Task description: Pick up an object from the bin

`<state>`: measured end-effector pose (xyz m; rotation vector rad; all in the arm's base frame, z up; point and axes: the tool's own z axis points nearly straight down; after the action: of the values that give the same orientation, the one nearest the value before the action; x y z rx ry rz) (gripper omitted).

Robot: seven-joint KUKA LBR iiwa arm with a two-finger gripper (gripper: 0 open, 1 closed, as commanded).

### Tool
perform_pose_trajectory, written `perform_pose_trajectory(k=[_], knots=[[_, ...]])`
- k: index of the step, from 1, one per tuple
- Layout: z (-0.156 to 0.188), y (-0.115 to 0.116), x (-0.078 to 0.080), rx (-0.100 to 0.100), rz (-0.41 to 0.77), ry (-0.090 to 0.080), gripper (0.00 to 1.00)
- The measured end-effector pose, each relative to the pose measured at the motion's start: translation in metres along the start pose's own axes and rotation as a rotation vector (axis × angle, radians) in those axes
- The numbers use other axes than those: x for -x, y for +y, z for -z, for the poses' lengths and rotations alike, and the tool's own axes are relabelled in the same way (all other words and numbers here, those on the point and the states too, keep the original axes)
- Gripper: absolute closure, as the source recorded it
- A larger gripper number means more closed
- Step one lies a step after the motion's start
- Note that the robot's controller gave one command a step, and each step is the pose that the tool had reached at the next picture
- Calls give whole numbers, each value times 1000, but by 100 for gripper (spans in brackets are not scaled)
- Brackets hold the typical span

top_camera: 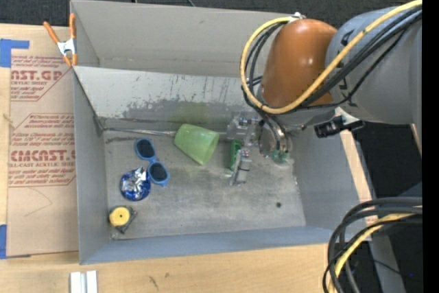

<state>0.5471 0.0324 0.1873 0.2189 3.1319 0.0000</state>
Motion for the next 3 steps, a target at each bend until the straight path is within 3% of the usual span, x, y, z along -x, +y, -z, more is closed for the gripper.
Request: perform_pose_trajectory(k=[1, 2, 3], knots=[[-107, -23, 41, -1, -131, 5, 0], [-118, -62, 52, -2, -1, 1, 0], [-118, -60, 52, -1, 1, 1, 100]])
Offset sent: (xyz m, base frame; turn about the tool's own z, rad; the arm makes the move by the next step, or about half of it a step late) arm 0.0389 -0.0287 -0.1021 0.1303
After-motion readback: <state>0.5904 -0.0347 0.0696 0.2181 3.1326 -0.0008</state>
